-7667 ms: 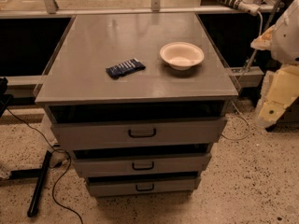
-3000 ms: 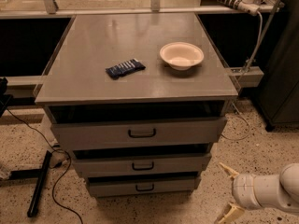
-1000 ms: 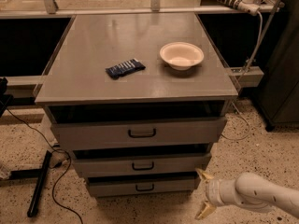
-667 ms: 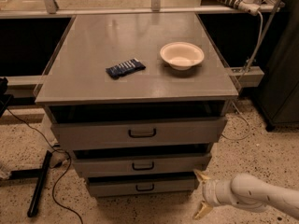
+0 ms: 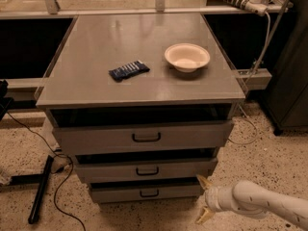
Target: Close top drawer
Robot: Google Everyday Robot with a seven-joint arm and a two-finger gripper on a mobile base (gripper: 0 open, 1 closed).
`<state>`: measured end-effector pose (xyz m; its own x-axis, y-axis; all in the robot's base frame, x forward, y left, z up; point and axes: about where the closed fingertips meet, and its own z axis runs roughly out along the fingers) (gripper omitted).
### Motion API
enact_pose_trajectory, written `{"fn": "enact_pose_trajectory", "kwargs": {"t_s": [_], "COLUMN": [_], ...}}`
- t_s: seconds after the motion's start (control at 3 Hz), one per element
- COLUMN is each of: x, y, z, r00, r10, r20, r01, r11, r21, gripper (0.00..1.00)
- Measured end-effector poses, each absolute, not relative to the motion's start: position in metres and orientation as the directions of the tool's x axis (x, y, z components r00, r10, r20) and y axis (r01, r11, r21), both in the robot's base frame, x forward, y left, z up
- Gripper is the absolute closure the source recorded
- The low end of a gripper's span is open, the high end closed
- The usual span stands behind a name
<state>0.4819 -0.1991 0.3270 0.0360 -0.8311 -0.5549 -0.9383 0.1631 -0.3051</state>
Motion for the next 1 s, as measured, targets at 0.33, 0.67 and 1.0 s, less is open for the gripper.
{"fn": "enact_pose_trajectory", "kwargs": {"t_s": [0.33,0.67,1.0], "x": [0.488,0.494,0.494], "y": [-0.201,-0.197,-0.188], "z": [0.312,0.293,0.264], "r00": [0.023,0.018,0.004], "r10": [-0.820,-0.807,-0.807], "r20": [-0.572,-0.590,-0.590], "r01": [-0.936,-0.940,-0.951], "r11": [0.183,0.187,0.180], "r21": [-0.301,-0.285,-0.252], "gripper": [0.00,0.00,0.00]}}
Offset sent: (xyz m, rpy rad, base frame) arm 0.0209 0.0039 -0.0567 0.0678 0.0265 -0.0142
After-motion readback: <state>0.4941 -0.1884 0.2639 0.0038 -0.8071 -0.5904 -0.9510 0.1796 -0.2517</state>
